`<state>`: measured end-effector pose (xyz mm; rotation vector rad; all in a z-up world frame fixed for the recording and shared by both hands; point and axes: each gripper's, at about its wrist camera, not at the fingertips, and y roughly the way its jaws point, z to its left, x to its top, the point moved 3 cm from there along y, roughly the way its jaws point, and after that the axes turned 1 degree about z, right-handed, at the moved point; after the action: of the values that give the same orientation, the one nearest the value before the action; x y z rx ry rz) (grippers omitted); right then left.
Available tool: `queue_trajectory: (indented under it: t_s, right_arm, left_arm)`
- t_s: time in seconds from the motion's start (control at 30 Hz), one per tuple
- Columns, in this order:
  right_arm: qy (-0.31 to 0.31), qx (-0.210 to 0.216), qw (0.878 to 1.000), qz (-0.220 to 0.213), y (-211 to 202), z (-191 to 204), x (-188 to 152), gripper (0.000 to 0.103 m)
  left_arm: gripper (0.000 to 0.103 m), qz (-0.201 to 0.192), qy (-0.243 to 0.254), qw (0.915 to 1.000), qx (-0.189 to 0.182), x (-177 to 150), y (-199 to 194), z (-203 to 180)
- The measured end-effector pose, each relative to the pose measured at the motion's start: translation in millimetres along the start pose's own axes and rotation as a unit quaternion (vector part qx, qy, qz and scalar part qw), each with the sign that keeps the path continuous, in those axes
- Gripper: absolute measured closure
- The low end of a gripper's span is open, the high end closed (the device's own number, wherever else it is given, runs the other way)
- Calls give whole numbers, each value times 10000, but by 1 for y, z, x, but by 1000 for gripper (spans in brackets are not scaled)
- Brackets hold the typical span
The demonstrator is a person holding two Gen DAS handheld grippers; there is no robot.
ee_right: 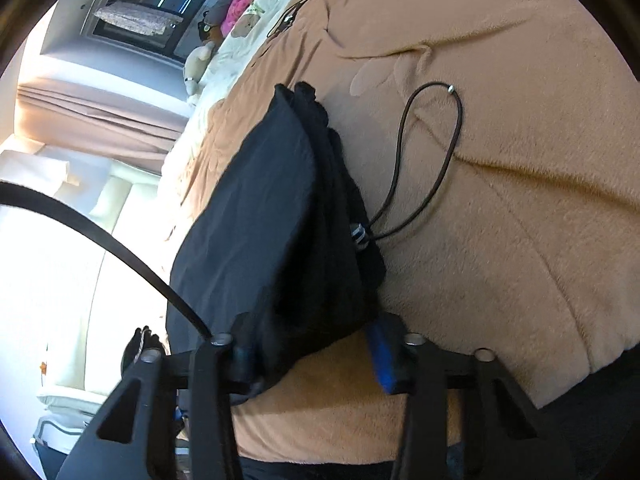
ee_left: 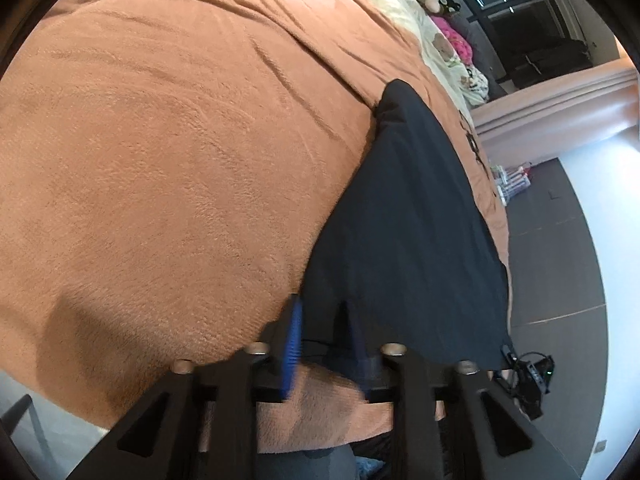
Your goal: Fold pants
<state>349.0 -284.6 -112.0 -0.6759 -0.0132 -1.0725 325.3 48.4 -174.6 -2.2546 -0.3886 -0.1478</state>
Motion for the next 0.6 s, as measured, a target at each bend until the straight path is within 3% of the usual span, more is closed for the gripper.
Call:
queue_trajectory:
  t_s: [0.07,0.13,0.3,0.6]
  right_arm:
    - [-163,8,9999,-34,0,8,2,84]
    - [-343,-41,9994,-56,0,21,-3,86]
    - [-643,-180,9977,-97,2,45,-3,88]
    - [-772,-474,9959,62,-2,39,-9,88]
  left_arm:
    - [96,-82,7,10000,-45,-2,-5,-4]
    - [98,-158,67,9999,-22,-5,-12,-11]
    - [99,-241,129,9996,30,-19,-29,-24]
    - [99,-306,28,9995,35,-47,-47,-20]
